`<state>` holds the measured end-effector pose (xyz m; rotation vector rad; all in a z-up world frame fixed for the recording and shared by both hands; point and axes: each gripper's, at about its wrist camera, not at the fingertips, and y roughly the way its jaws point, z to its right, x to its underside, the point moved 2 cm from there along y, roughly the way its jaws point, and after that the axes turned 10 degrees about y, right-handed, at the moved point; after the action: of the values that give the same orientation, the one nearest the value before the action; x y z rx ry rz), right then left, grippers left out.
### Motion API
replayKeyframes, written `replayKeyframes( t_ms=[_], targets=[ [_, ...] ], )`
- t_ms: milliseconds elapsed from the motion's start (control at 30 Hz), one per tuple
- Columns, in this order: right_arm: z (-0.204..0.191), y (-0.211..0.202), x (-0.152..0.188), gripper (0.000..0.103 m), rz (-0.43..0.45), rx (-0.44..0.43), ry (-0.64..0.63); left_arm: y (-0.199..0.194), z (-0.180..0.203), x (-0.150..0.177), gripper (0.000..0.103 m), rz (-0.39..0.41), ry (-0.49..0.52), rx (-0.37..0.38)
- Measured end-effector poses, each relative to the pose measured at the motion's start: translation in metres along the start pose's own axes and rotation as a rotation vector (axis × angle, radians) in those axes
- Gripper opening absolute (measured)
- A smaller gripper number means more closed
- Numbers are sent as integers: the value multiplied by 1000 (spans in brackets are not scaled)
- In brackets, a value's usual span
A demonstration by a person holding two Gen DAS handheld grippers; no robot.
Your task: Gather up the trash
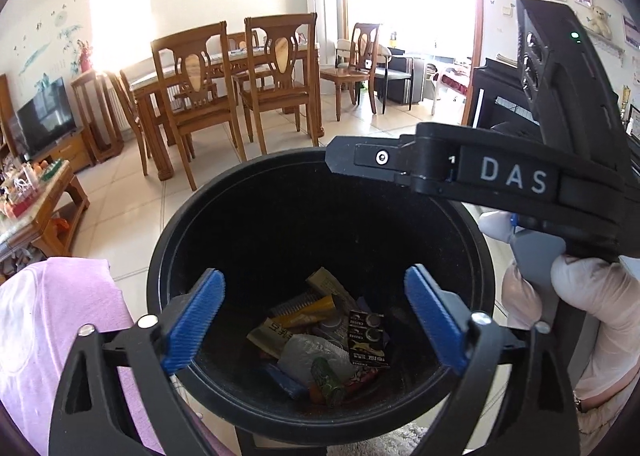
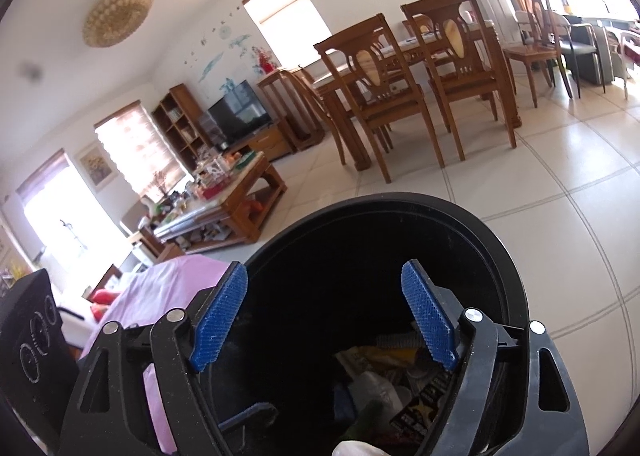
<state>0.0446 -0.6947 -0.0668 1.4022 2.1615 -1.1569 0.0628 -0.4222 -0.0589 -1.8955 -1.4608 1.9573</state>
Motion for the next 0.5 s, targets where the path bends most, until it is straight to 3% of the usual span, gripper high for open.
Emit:
replayKeyframes(
  t_ms=[267, 500],
  targets=[
    [-9, -10, -1, 97, 22, 12, 23, -21, 2, 0, 98, 21, 61, 14],
    [-34, -12, 3, 98, 34, 55, 15, -58, -14, 13, 98, 52, 12, 45]
  ],
)
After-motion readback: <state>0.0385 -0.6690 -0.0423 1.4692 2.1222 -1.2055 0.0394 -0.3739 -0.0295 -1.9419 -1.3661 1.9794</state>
